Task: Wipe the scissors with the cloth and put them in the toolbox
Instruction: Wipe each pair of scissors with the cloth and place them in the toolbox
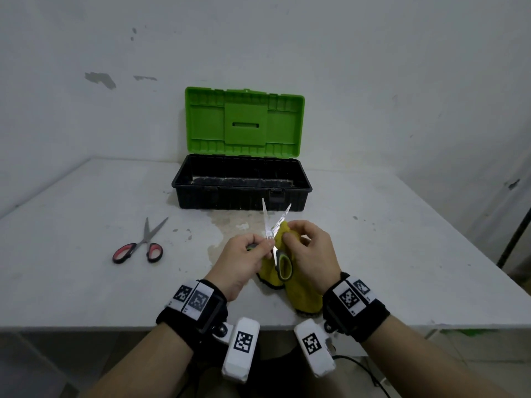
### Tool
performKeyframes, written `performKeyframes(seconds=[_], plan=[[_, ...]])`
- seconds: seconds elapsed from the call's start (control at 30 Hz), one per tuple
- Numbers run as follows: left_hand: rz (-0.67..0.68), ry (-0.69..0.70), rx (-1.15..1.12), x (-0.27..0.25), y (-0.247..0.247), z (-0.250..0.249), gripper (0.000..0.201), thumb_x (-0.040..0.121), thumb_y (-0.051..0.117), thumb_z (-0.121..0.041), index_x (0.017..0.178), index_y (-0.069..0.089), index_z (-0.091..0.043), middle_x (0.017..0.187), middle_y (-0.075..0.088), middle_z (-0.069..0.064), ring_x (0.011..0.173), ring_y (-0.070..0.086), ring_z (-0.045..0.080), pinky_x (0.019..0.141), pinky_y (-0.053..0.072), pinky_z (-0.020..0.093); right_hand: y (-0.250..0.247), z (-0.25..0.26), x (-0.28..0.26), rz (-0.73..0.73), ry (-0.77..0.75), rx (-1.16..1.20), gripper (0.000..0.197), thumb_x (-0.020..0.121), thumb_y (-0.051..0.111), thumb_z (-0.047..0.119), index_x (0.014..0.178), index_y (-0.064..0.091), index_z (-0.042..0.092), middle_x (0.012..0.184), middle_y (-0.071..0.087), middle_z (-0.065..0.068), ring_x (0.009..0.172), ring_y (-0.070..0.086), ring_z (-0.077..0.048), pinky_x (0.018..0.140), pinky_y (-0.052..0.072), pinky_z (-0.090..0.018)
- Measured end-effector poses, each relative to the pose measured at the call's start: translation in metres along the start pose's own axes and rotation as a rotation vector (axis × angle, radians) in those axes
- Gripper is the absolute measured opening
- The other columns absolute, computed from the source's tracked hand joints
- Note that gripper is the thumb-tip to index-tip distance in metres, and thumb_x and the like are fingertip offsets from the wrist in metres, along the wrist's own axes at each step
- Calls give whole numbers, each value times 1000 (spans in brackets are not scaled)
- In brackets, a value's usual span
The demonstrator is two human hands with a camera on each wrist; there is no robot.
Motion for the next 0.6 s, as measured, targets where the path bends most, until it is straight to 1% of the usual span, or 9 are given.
performKeyframes(seconds=[0.03, 0.07, 0.13, 0.23, 0.3, 0.37, 0.43, 0.5, 0.6], plan=[[-5, 5, 23, 1, -4, -1, 20, 94, 67, -23, 78, 69, -12, 70, 61, 6, 51, 43, 16, 52, 38, 26, -2, 3, 2, -15, -32, -19, 13, 90, 61, 19, 100, 67, 25, 91, 71, 5, 82, 68, -12, 77, 58, -37], [-10, 11, 53, 1, -8, -2, 21, 94, 68, -24, 75, 69, -15, 71, 61, 7, 50, 41, 14, 51, 37, 26, -6, 8, 3, -39, -83, -54, 13, 92, 58, 20, 100, 66, 27, 92, 70, 7, 83, 66, -9, 76, 57, -31], [-12, 15, 111, 1, -13, -3, 24, 94, 67, -24, 71, 68, -17, 68, 59, 6, 45, 36, 11, 48, 32, 24, -13, 22, 5, -74, -234, -195, 15, 94, 55, 21, 105, 64, 26, 97, 67, 10, 88, 61, -3, 79, 50, -20], [-3, 21, 168, -3, -11, -7, 24, 94, 67, -23, 72, 67, -14, 62, 61, -3, 43, 37, 8, 46, 34, 22, -5, 41, -1, 15, -474, -396, 20, 93, 61, 19, 113, 64, 20, 106, 65, 9, 94, 57, -1, 85, 43, -12], [-5, 16, 171, -5, -10, -7, 24, 94, 67, -22, 73, 66, -13, 59, 60, -7, 43, 38, 7, 45, 33, 21, 0, 44, -4, 47, -539, -442, 22, 90, 67, 21, 112, 67, 18, 103, 65, 7, 92, 56, 0, 84, 40, -8], [-11, 11, 166, -5, -10, -7, 23, 95, 65, -19, 73, 65, -12, 58, 59, -7, 43, 38, 7, 47, 33, 21, 3, 43, -4, 75, -553, -448, 28, 85, 73, 27, 111, 70, 17, 101, 63, 5, 90, 54, 1, 83, 39, -5], [-10, 10, 171, -5, -10, -8, 22, 96, 64, -17, 74, 65, -12, 60, 59, -5, 45, 39, 7, 47, 34, 22, 5, 40, -3, 119, -539, -464, 33, 82, 75, 31, 113, 71, 18, 101, 61, 6, 90, 54, -1, 83, 43, -9], [-4, 18, 176, -7, -10, -9, 20, 95, 65, -17, 76, 66, -12, 64, 60, -1, 45, 39, 6, 47, 35, 20, 7, 39, -5, 152, -556, -493, 29, 84, 74, 26, 112, 71, 19, 99, 62, 4, 87, 56, -4, 81, 49, -17], [7, 38, 188, -8, -8, -10, 21, 95, 66, -19, 75, 66, -11, 65, 60, 1, 46, 40, 7, 49, 35, 21, 11, 44, -14, 174, -656, -576, 21, 90, 65, 22, 111, 70, 18, 97, 63, -2, 83, 59, -14, 74, 52, -26]])
Point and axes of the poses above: each hand's wrist, its own x-axis towards the middle knuckle, its own y-axis out of the palm, z = x × y, the point moved 8 cm from there along x, towards the middle knuckle
